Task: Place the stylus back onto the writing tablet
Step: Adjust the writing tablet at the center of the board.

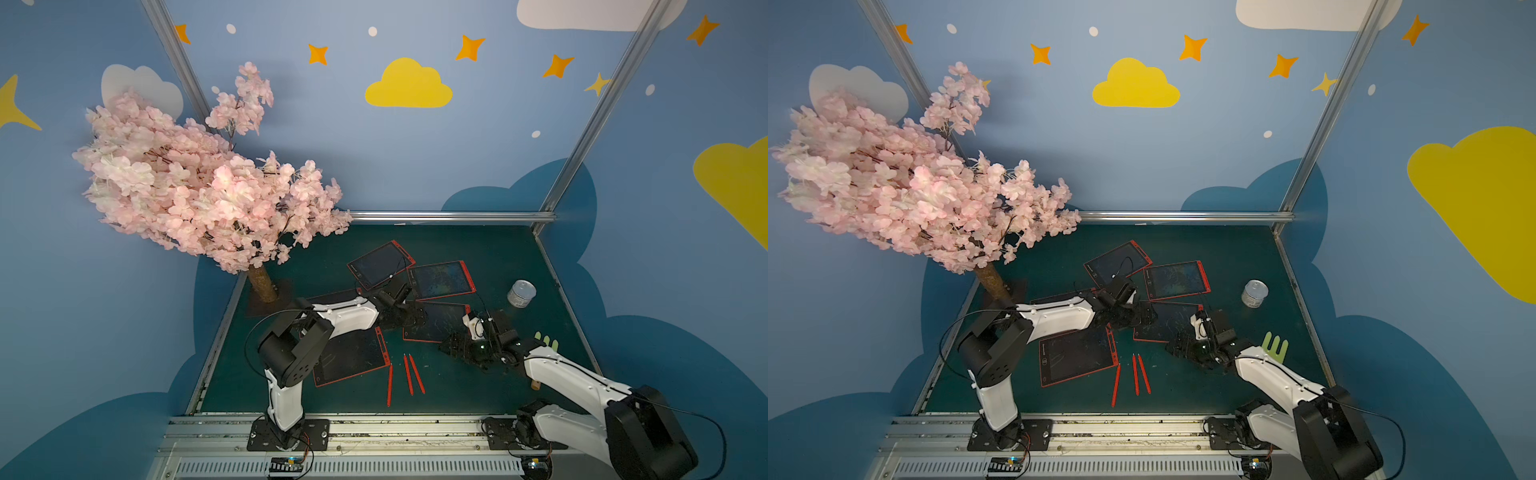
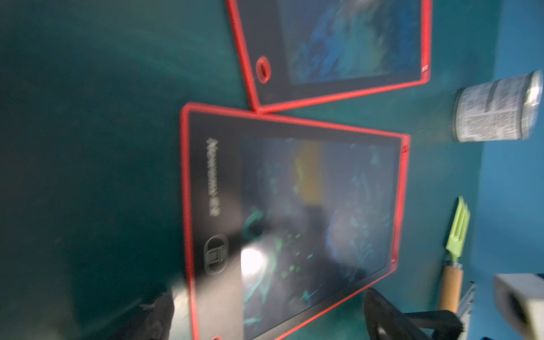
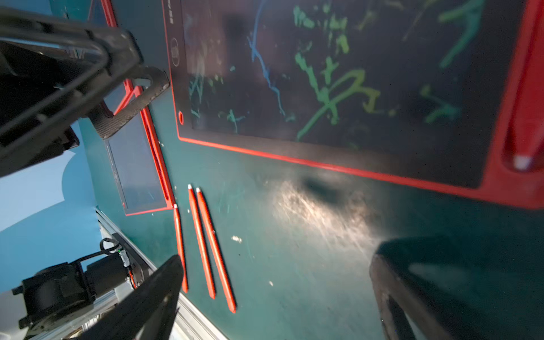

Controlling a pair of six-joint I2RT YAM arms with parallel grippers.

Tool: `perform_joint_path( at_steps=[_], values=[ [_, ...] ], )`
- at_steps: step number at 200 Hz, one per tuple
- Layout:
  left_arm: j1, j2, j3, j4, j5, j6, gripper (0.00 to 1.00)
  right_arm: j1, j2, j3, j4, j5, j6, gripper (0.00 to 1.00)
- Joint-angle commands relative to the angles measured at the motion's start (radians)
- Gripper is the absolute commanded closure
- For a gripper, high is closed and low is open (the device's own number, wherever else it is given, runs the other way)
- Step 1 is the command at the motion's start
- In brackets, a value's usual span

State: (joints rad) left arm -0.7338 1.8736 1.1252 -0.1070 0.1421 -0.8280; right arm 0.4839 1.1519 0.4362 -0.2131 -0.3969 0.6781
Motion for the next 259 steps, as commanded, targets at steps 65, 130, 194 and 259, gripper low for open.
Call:
perform_joint_path(
  at_steps=[65, 130, 194, 259],
  values=[
    [-0.036, 0.109, 0.091, 0.057, 0.084, -0.088, 0.01, -0.029, 0.120, 0.111, -0.095, 0.218, 0.065, 0.02],
    [-0.043, 0.103, 0.153, -0.019, 0.099, 0.001, 0.01, -0.094, 0.131, 0.179, -0.153, 0.183, -0.081, 0.02],
    [0.100, 0.024, 0.313, -0.300, -0.048, 0.294, 0.01, -0.087, -0.032, 0.193, -0.212, 0.073, -0.242, 0.02],
    [0.233, 0.191, 0.534, -0.352, -0.158, 0.442, 0.01, -0.073, -0.116, 0.226, -0.268, 0.051, -0.264, 0.04]
  ],
)
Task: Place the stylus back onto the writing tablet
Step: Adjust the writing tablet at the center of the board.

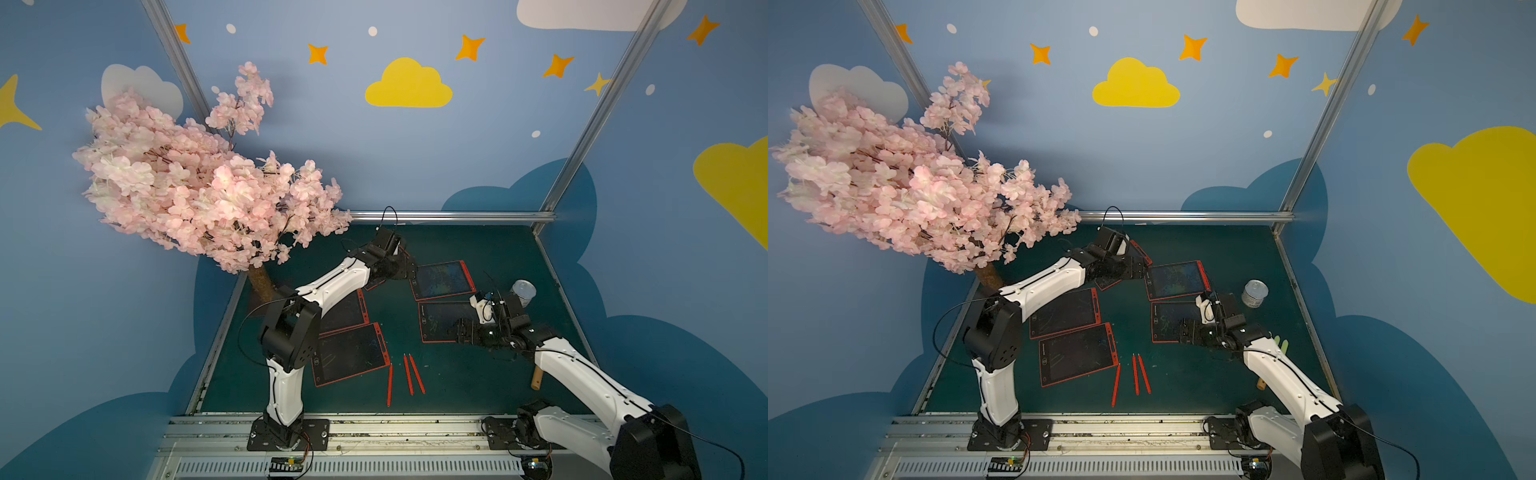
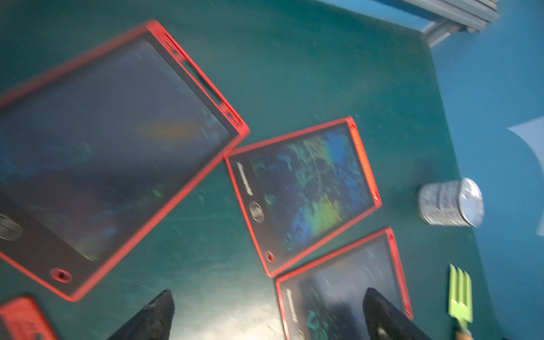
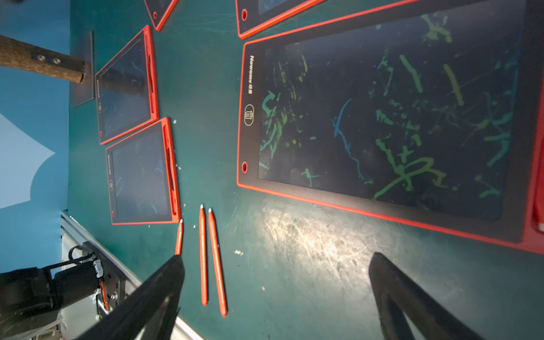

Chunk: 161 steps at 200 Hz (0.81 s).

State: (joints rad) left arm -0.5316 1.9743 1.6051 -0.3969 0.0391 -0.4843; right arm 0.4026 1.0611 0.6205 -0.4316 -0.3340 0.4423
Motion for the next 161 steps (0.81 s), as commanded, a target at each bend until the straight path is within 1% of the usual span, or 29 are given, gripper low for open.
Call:
perform_joint_path(
  at_steps=[1, 23, 43, 61, 81, 96, 112, 146, 161],
  values=[
    [0.033, 0.094, 0.058, -0.062, -0.057, 0.101, 0.01, 0.008, -0.026, 0.042, -0.050, -0.011, -0.028, 0.04],
    [0.063, 0.166, 0.140, -0.087, -0.100, 0.140, 0.02, 0.011, -0.028, 0.041, -0.056, -0.008, -0.024, 0.04],
    [0.086, 0.227, 0.212, -0.130, -0.158, 0.151, 0.04, 0.012, -0.018, 0.031, -0.056, -0.008, -0.020, 0.04],
    [0.101, 0.275, 0.281, -0.197, -0.226, 0.150, 0.08, 0.013, -0.013, 0.016, -0.052, -0.007, -0.012, 0.04],
    [0.115, 0.302, 0.316, -0.245, -0.256, 0.170, 0.13, 0.014, -0.013, 0.002, -0.045, -0.007, -0.007, 0.05],
    [0.123, 0.302, 0.308, -0.258, -0.260, 0.177, 0.20, 0.014, -0.012, -0.002, -0.043, -0.005, -0.005, 0.04],
    [0.131, 0.293, 0.291, -0.279, -0.265, 0.158, 0.25, 0.015, -0.007, -0.001, -0.043, -0.003, -0.005, 0.04],
    [0.150, 0.242, 0.188, -0.276, -0.258, 0.111, 0.27, 0.018, 0.001, 0.001, -0.036, -0.012, 0.003, 0.04],
    [0.155, 0.219, 0.148, -0.278, -0.272, 0.104, 0.31, 0.019, 0.002, -0.002, -0.032, -0.021, 0.007, 0.04]
  ],
)
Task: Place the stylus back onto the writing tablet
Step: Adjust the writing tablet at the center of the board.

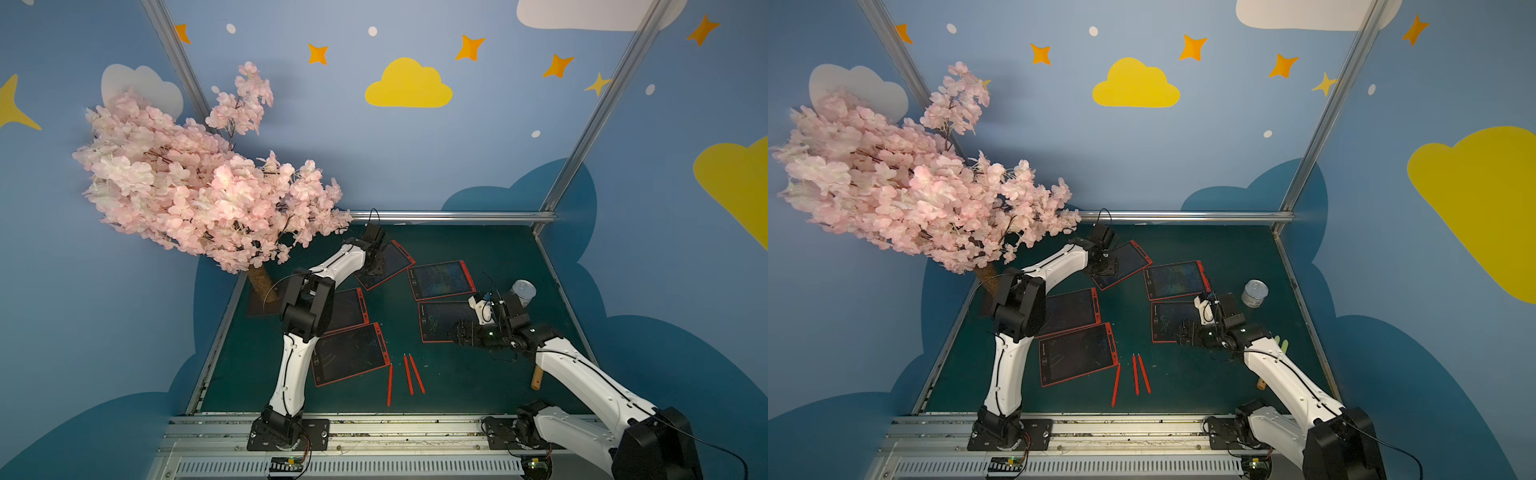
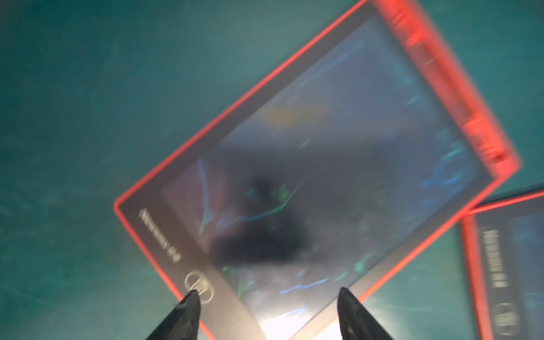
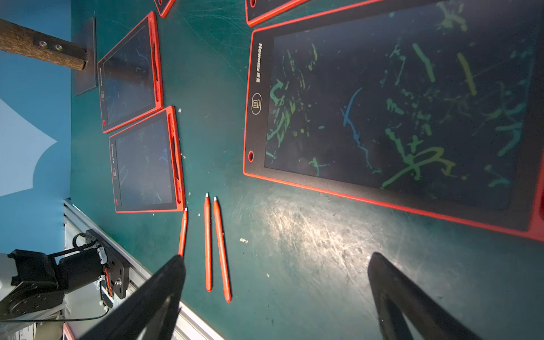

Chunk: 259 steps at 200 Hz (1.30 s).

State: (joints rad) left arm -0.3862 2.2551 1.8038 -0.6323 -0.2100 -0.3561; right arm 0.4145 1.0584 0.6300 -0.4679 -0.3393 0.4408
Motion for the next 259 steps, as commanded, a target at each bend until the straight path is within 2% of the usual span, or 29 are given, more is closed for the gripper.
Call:
perform_joint_path(
  at_steps=[1, 40, 107, 222, 259],
  values=[
    [0.010, -0.062, -0.053, -0.043, -0.024, -0.025, 0.31, 0.007, 0.005, -0.012, 0.004, -0.016, 0.008, 0.04],
    [0.025, -0.089, -0.123, -0.044, -0.033, -0.033, 0.39, 0.014, -0.001, -0.027, 0.012, -0.023, 0.014, 0.04],
    [0.032, -0.080, -0.129, -0.047, -0.014, -0.031, 0.51, 0.017, -0.017, -0.040, -0.002, -0.004, 0.018, 0.04],
    [0.033, -0.057, -0.149, -0.076, 0.027, -0.013, 0.55, 0.018, 0.008, -0.048, 0.006, 0.004, 0.022, 0.04],
    [0.036, -0.019, -0.112, -0.106, -0.003, 0.010, 0.64, 0.018, 0.006, -0.049, 0.001, 0.006, 0.025, 0.04]
  ],
)
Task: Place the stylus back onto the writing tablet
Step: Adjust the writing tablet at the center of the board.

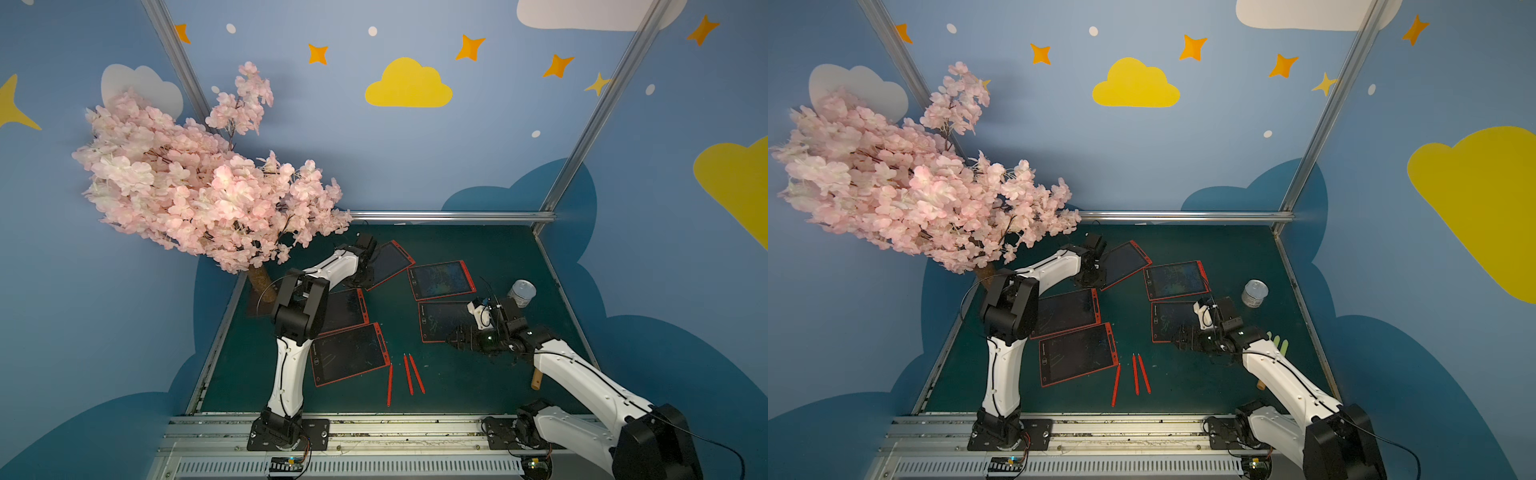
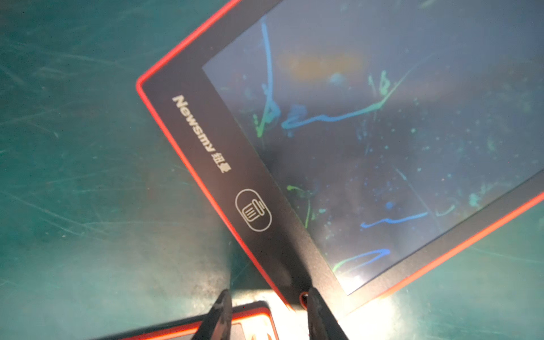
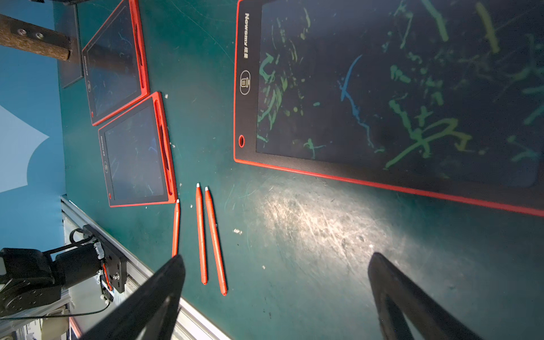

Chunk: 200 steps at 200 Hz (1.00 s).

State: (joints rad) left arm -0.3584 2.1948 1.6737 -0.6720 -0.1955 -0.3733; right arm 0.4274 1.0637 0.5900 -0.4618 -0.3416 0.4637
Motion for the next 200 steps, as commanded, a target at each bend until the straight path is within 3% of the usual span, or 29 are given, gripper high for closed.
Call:
perform_joint_path(
  at_steps=[1, 82, 143, 200],
  values=[
    [0.007, 0.042, 0.019, -0.068, -0.019, 0.028, 0.64, 0.005, 0.000, -0.009, -0.005, 0.009, 0.002, 0.04],
    [0.039, 0.015, -0.052, -0.066, -0.021, 0.064, 0.72, 0.005, 0.003, -0.013, -0.008, 0.012, 0.001, 0.04],
    [0.062, -0.020, -0.125, -0.070, -0.033, 0.061, 0.72, 0.005, 0.002, -0.011, -0.008, 0.013, 0.000, 0.04],
    [0.139, -0.044, -0.138, -0.089, -0.033, 0.058, 0.71, 0.005, -0.010, -0.016, -0.023, 0.022, -0.012, 0.03]
  ],
)
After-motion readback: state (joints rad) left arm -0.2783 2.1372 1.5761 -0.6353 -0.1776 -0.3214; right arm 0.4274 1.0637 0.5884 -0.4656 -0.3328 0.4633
